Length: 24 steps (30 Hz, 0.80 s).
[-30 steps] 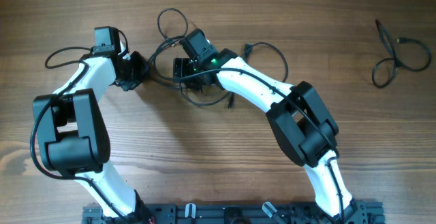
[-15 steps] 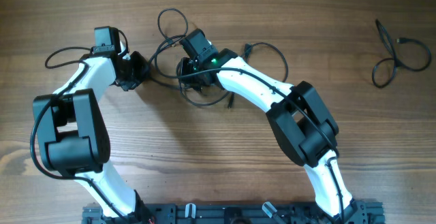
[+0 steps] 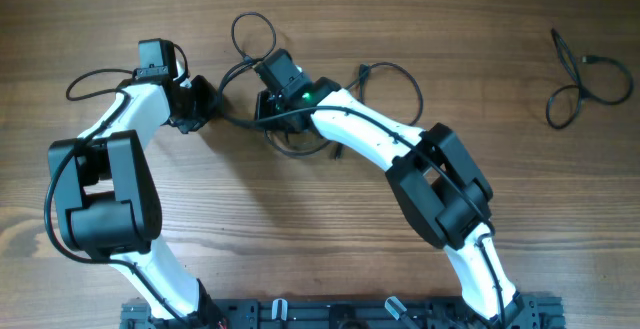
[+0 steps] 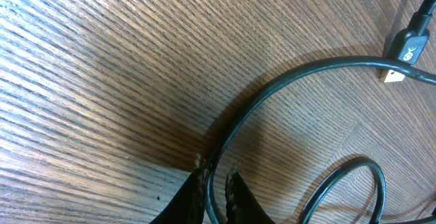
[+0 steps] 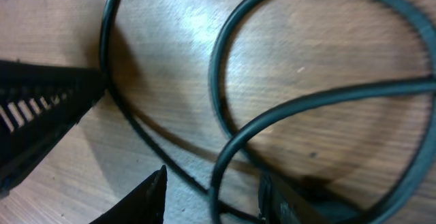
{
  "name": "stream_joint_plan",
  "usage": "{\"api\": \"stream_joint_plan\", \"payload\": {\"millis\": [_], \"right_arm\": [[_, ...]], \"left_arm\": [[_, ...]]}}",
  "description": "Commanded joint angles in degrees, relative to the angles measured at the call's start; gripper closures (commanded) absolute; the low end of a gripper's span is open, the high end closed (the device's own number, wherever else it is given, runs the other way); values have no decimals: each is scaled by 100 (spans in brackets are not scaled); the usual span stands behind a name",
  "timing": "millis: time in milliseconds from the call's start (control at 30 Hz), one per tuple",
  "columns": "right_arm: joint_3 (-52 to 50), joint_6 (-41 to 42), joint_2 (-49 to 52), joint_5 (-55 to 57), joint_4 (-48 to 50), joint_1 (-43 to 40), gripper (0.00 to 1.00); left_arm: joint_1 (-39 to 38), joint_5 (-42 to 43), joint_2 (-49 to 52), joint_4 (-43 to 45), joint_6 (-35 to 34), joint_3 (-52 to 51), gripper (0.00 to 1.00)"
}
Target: Untangle cables
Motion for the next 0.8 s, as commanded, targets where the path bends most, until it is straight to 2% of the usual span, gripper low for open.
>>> {"api": "stream_joint_plan", "payload": {"millis": [0,767], "right_arm": [[-35,81,-170,-46,0,52,54],[-35,61,221,212,149,57,54]], "left_arm": [[-22,-48,-26,20,-37,59,86],[-22,-48,-26,15,-35,59,87]]}}
